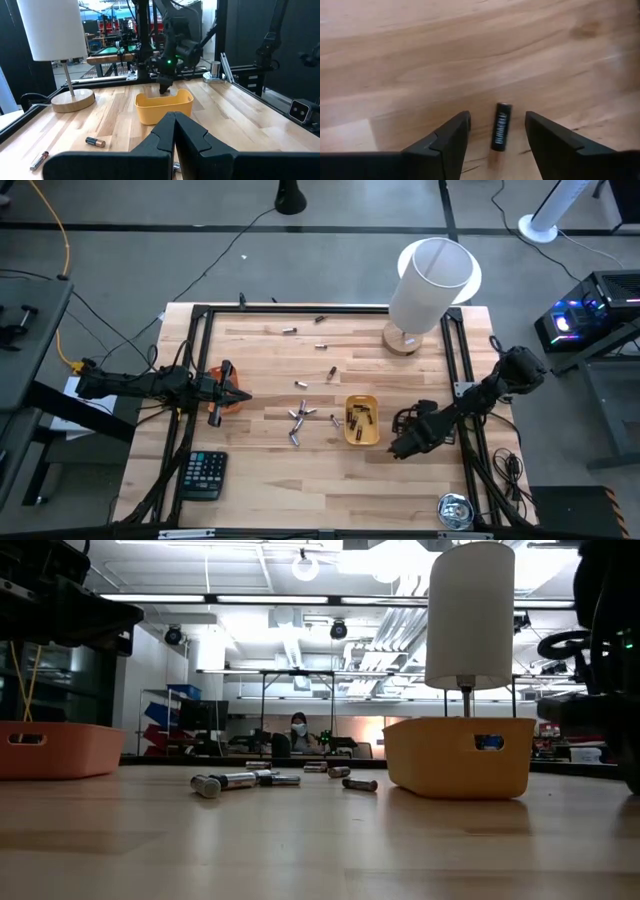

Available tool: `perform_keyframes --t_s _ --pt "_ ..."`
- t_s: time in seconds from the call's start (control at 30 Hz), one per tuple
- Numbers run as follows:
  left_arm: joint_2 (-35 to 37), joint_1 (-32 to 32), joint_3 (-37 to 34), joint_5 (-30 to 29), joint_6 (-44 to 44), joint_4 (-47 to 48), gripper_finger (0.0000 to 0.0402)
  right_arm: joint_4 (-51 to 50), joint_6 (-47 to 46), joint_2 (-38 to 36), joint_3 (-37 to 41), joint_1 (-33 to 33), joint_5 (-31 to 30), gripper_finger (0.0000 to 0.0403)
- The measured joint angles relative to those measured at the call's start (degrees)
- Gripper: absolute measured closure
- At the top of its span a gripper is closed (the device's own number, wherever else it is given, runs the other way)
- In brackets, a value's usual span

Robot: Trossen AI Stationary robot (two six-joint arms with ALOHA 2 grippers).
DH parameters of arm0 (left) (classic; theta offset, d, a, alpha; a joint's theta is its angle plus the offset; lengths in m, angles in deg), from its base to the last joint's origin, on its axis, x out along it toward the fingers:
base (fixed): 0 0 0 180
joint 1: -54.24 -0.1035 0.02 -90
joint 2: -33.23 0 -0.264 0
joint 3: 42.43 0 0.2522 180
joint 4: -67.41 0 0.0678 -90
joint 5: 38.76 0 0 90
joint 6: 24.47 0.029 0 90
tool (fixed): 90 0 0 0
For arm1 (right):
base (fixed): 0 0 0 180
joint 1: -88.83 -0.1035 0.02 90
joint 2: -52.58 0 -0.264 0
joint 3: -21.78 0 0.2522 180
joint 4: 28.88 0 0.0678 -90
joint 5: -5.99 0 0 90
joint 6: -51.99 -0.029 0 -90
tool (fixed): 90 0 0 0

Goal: Sort batteries
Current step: Put the black battery into the yellow bin

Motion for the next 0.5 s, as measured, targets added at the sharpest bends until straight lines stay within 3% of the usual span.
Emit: perform_keyframes --t_s 0.2,0.3,0.4,0.5 --pt "0.1 0.0 0.0 0.0 0.0 0.1 0.0401 2.0 0.6 -0.1 -0.3 0.1 -0.3 0.0228" --pt "0.0 0.0 0.0 0.0 0.0 0.0 0.0401 -0.9 3.6 -0.1 -3.6 0.3 0.9 0.0282" --pt "0.0 0.0 0.0 0.0 0.0 0.0 0.0401 -2.7 5.3 -1.0 -5.3 0.0 0.1 0.0365" --pt "0.0 0.0 0.0 0.0 0.0 0.1 0.0401 -4.0 5.3 -1.4 -5.6 0.2 -2.7 0.0390"
